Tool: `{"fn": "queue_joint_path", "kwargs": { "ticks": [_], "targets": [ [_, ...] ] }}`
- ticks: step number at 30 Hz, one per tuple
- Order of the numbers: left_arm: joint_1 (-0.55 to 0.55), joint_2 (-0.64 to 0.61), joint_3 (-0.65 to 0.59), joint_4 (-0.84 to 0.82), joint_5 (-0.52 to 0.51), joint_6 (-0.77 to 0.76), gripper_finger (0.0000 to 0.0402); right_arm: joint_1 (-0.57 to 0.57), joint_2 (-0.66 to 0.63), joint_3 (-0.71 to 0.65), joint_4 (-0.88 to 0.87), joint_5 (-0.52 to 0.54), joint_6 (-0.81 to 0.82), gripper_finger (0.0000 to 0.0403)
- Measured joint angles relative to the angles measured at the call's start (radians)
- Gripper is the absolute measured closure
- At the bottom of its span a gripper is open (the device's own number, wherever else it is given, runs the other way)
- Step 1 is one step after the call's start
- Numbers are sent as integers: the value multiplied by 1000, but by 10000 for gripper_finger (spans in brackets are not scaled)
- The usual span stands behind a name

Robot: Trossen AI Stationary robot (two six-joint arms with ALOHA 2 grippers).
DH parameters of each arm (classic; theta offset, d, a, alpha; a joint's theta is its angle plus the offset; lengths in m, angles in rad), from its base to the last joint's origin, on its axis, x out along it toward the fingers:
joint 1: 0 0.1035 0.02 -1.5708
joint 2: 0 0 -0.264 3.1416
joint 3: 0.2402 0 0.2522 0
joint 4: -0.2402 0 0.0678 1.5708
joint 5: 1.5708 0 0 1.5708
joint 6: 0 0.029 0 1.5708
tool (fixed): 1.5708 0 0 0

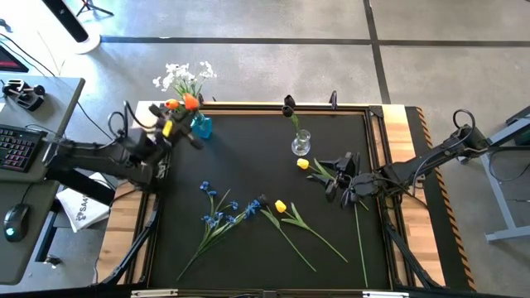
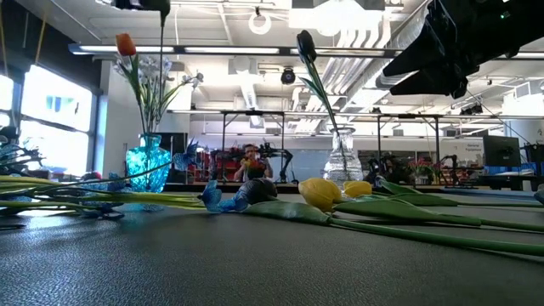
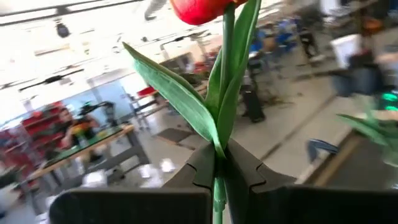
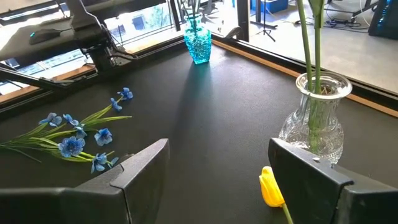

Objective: Sort flowers into vase by color
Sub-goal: Put the orange flower into the blue vase

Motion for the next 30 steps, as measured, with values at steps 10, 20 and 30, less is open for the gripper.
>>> {"fn": "queue_joint_path", "kwargs": {
  "ticks": [10, 20, 30],
  "targets": [
    [295, 0, 0, -157, 188, -241, 398, 0, 0, 0, 0, 0, 0, 133],
    [448, 45, 0, -218, 195, -365, 395, 0, 0, 0, 4, 0, 0, 133],
    [519, 45, 25, -347, 197, -517, 376, 0, 0, 0, 4, 0, 0, 133]
  ]
}}
